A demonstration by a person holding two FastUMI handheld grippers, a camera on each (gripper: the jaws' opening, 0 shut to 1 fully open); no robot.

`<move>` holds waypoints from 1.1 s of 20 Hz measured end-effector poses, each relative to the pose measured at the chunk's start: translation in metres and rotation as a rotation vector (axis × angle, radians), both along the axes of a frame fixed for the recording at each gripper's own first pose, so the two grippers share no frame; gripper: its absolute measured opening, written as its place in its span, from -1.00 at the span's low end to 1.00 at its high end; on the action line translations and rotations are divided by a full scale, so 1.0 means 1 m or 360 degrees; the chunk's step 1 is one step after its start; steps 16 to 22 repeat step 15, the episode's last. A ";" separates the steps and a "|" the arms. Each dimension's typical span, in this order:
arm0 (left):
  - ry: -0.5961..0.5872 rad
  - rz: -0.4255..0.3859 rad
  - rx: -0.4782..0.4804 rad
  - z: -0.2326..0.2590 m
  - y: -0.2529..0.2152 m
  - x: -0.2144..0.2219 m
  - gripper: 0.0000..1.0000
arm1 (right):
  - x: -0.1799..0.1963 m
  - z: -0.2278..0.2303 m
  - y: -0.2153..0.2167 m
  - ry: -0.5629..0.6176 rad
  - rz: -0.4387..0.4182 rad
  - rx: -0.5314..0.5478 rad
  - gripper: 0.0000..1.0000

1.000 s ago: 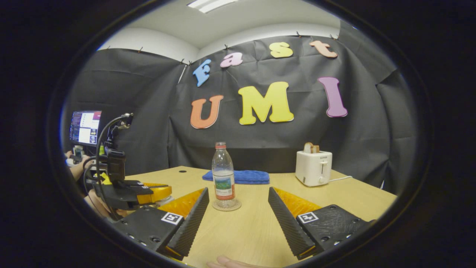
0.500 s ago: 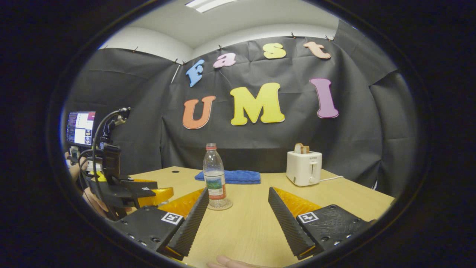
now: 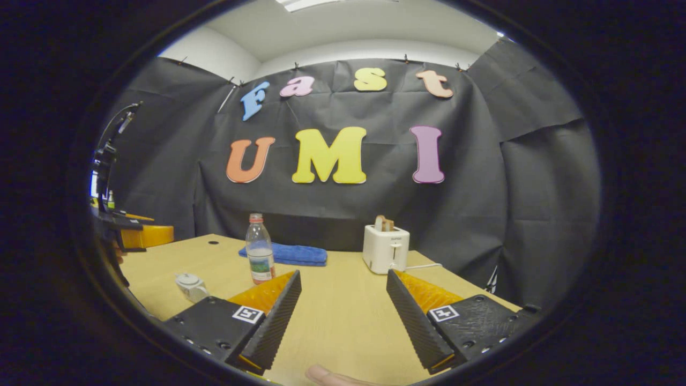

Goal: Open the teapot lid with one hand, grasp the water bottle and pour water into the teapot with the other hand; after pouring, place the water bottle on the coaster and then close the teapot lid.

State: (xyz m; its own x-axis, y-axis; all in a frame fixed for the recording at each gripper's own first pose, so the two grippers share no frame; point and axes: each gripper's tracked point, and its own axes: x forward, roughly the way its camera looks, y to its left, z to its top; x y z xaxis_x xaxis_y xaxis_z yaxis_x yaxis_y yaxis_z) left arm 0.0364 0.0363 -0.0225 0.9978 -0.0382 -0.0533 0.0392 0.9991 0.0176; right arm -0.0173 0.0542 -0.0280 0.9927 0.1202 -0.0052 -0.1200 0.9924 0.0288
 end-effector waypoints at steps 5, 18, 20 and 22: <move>-0.0063 -0.0004 -0.0060 0.026 -0.002 -0.032 0.90 | -0.006 0.002 -0.037 0.0137 -0.0111 0.0055 0.97; -0.0072 -0.0015 0.0019 0.029 -0.015 -0.043 0.90 | -0.034 0.043 -0.051 -0.0028 -0.0193 -0.0034 0.91; -0.0072 -0.0015 0.0019 0.029 -0.015 -0.043 0.90 | -0.034 0.043 -0.051 -0.0028 -0.0193 -0.0034 0.91; -0.0072 -0.0015 0.0019 0.029 -0.015 -0.043 0.90 | -0.034 0.043 -0.051 -0.0028 -0.0193 -0.0034 0.91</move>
